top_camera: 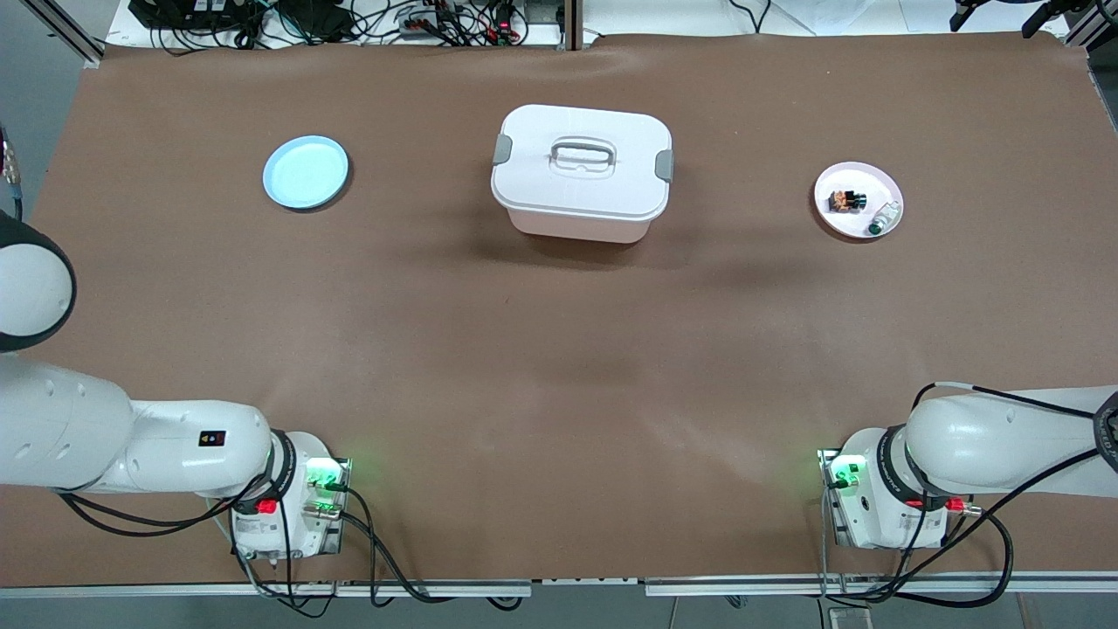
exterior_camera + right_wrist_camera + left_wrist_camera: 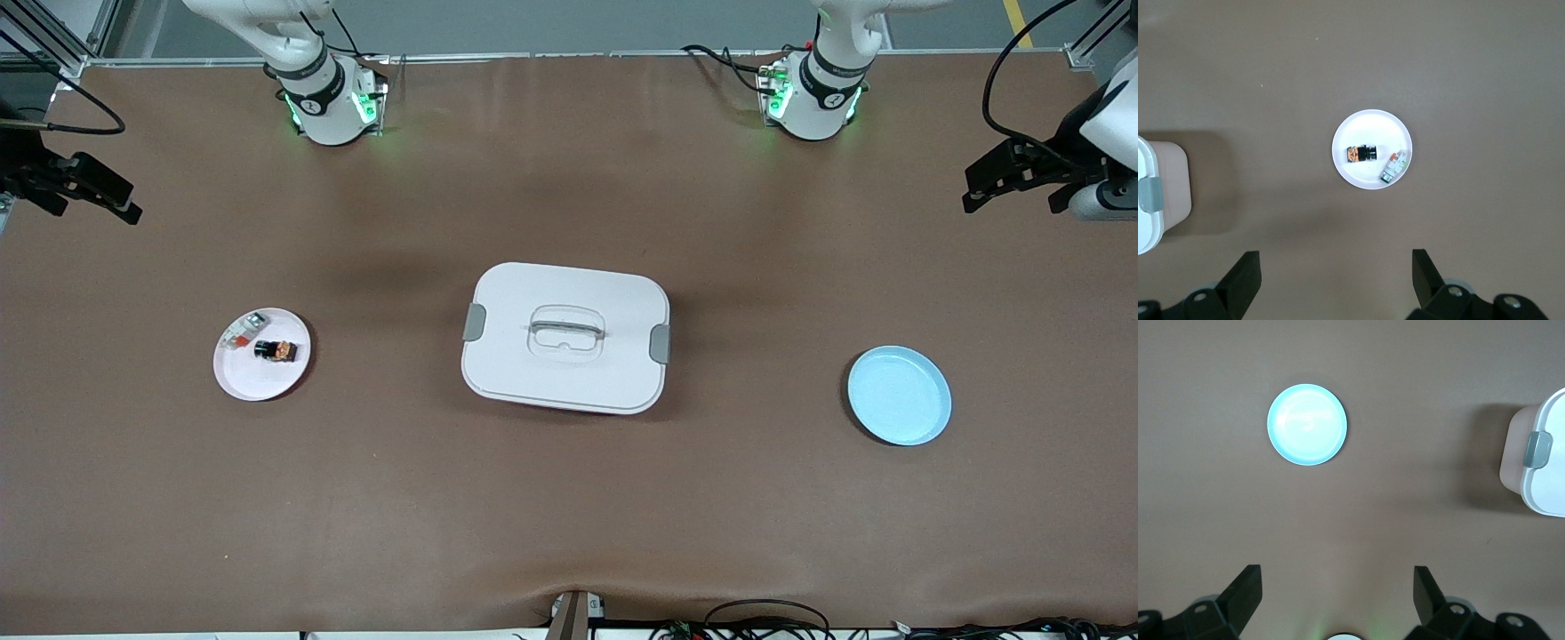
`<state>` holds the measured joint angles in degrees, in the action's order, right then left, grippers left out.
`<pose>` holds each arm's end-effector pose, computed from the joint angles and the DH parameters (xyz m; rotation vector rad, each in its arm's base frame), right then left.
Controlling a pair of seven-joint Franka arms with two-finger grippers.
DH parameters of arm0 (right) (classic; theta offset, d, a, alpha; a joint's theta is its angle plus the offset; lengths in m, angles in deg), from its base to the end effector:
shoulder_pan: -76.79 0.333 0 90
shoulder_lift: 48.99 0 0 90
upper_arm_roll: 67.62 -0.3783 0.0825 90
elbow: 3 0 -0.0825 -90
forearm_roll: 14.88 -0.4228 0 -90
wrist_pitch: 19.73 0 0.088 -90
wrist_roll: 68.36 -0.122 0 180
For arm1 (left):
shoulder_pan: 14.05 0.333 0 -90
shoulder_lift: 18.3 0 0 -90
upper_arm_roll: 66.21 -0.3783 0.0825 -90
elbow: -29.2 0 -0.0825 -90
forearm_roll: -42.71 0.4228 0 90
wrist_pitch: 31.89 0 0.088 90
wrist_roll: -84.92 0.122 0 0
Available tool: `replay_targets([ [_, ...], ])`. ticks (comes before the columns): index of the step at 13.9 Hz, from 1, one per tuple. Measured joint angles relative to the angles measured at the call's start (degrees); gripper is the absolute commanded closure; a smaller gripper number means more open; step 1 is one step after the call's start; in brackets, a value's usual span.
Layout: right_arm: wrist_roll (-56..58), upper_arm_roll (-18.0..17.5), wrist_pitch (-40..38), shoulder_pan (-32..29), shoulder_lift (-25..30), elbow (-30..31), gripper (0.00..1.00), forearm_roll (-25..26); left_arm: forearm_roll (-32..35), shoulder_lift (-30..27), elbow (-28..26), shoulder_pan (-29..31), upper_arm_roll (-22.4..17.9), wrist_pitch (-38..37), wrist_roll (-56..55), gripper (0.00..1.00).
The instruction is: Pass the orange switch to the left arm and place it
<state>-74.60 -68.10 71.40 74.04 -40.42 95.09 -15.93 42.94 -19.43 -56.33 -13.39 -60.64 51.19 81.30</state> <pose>0.5384 -0.0187 0.6859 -3.1146 0.2320 -0.0429 0.5708 -0.0492 0.7122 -3.1336 0.0345 0.0355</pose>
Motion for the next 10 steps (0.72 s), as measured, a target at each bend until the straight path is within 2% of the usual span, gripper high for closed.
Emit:
replay_targets([
  [10,0.0,0.0,-0.4,0.0,-0.5,-0.1,0.00,0.0,1.6,-0.1,0.6,0.2,0.0,0.0,0.0,0.00],
])
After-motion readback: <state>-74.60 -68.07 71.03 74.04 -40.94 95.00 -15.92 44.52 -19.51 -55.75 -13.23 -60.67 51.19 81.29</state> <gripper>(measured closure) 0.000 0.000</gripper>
